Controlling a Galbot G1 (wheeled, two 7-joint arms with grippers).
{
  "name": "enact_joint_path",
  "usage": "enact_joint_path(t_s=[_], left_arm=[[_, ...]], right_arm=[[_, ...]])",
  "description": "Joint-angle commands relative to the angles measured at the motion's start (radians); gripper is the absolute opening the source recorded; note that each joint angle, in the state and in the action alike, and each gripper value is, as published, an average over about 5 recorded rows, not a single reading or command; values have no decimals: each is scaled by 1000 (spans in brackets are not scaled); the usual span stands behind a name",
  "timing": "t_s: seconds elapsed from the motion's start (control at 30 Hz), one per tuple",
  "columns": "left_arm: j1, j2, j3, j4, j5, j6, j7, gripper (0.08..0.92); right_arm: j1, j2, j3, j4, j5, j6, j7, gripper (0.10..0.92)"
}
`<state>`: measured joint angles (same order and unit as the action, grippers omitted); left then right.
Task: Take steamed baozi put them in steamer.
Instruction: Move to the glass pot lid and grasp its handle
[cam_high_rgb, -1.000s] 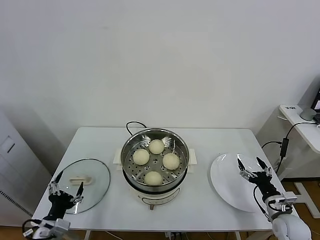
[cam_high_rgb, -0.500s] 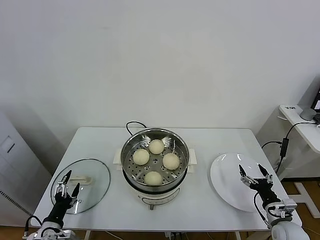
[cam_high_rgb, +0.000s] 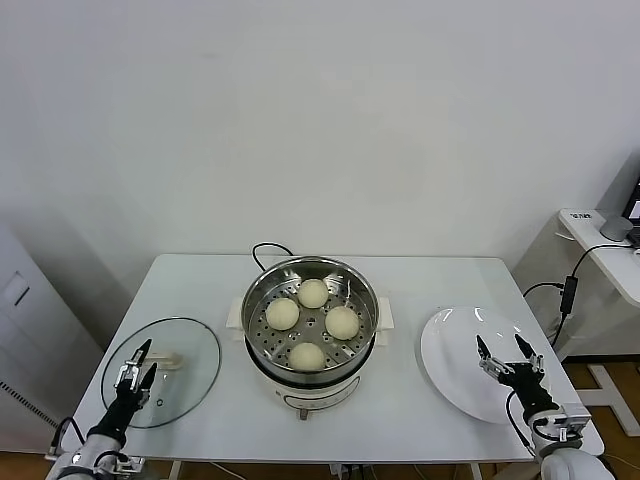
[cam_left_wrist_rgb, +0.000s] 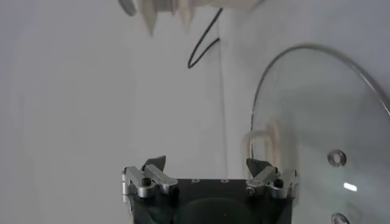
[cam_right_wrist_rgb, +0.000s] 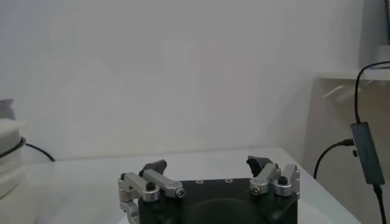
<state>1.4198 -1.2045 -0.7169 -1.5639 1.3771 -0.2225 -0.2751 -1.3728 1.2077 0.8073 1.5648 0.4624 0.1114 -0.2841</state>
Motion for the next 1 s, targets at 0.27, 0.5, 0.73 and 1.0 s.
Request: enact_joint_path(t_s=[0.27,0.5,0.73,1.0], left_arm=[[-128,-8,9,130,94,-20,-26,823],[-136,-9,19,142,58,-11,-18,823],[-126,-5,22,140,22,-5,-15,681],[-110,3,21,91,-35,-11,-14,447]], right_arm=[[0,4,9,-15,-6,3,-10,823],[8,4,12,-22,-6,2,-10,823],[14,4,15,-32,-9,2,-10,823],[19,2,16,-32,-11,-1,-11,823]])
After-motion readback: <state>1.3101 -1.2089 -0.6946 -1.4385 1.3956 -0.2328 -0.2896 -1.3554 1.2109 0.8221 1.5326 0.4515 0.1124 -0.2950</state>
